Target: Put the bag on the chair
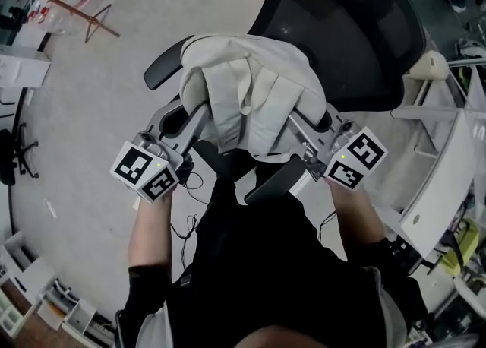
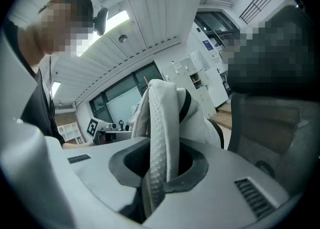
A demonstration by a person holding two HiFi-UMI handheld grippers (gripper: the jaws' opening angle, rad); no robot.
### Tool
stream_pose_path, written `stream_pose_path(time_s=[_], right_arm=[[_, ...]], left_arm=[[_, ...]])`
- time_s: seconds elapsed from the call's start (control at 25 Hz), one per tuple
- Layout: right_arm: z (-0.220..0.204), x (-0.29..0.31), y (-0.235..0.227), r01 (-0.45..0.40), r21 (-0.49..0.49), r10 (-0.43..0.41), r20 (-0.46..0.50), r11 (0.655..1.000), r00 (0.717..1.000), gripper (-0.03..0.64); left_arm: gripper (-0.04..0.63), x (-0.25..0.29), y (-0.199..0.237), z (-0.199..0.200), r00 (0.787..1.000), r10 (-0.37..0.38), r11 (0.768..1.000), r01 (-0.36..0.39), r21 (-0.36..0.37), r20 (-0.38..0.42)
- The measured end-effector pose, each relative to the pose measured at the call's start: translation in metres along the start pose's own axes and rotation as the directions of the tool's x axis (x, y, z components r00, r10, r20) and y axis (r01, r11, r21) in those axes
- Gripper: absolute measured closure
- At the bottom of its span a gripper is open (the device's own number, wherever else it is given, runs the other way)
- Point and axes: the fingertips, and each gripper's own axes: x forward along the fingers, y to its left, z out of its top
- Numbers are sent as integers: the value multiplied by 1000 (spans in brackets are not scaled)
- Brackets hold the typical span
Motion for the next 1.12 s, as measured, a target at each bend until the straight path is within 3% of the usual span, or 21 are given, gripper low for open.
stream_pose_path(time_s=[0.28, 0.68, 0.84, 1.12], right_arm=[[-82, -7, -49, -15, 80, 23, -93, 997, 995, 552], [-153, 12, -94, 4, 189, 34, -196, 982, 980, 552], [-154, 23, -120, 31, 176, 7, -214, 984, 977, 552], [-131, 63, -187, 54, 125, -32, -171, 991, 985, 552]], left_arm=[[529, 36, 13, -87, 997, 19, 999, -22, -34, -74], [528, 63, 50, -167, 974, 57, 987, -89, -138, -219], [529, 83, 68, -176, 971, 66, 981, -105, -160, -230], [525, 132, 121, -154, 974, 109, 980, -138, -142, -197]])
